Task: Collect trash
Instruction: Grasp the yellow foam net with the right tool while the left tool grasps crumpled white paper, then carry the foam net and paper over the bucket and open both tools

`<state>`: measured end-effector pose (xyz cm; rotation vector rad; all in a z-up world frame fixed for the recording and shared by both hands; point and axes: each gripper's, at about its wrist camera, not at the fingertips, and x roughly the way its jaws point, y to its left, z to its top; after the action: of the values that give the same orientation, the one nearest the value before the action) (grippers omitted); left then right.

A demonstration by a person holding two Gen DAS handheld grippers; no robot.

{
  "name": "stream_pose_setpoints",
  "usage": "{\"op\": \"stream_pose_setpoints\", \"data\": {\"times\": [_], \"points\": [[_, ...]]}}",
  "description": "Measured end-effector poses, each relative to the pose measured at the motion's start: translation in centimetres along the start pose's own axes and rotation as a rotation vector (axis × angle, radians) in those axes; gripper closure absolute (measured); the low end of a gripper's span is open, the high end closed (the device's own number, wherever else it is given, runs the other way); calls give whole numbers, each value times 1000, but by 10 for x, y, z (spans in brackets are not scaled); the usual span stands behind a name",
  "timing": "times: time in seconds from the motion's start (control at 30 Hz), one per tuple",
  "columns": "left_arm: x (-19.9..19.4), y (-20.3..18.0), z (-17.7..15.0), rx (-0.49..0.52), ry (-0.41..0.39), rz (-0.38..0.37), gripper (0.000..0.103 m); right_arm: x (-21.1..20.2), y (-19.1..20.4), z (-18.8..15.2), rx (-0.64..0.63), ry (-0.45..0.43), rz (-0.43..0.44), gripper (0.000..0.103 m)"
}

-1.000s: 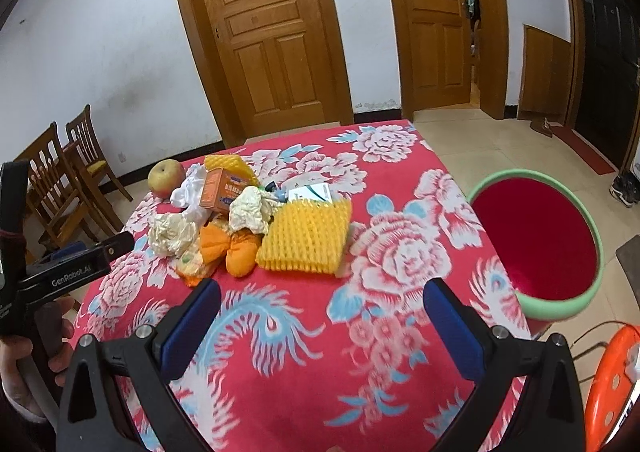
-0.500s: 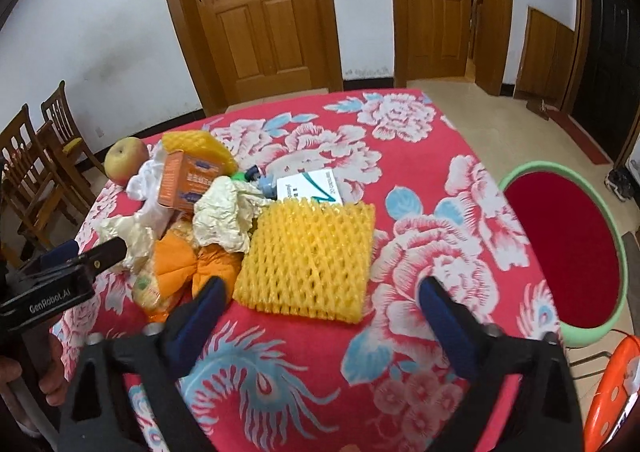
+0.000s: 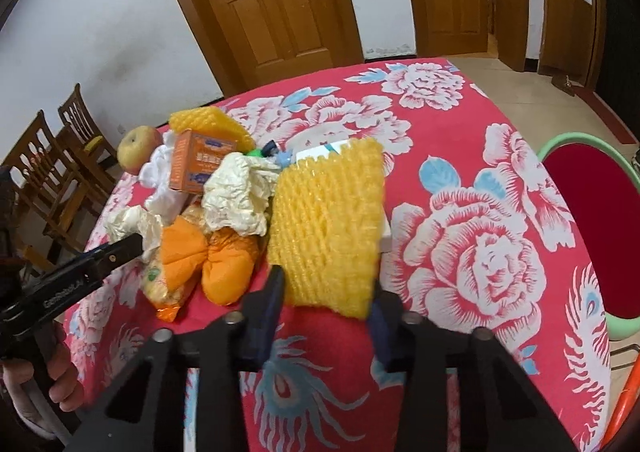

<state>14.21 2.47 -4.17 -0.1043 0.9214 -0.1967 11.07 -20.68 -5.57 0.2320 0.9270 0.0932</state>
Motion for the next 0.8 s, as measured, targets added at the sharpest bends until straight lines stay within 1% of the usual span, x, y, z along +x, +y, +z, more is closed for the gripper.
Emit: {"op": "stream_pose_setpoints", "data": {"times": [0.03,0.07,0.1,0.13,0.47,0.57,0.8], "points": [[-2,-1,-1,1,-3,0,69,-2,-1,-1,1,-3,6,78],[-4,-2,-2,-1,-5,-2,70,-5,-1,-2,4,-8,12,85],[-8,-3,-3,-5,-9,-5,70,-8,-2,-2,6,-14,17,88],[-11,-3,-4,-6,-13,-5,70,-11,-3,-4,5,-21,22,89],[-52,-15,-7,2,-74,-8,70,-53,-8,-13,-13,-101,40,89],[-63,-24,-7,19,-88,-16,70,-64,-12,-15,-7,-120,36,89],[-73,-55,-7,63,-96,-58,70,-89,-33,-22,26,-162,13,89]]}}
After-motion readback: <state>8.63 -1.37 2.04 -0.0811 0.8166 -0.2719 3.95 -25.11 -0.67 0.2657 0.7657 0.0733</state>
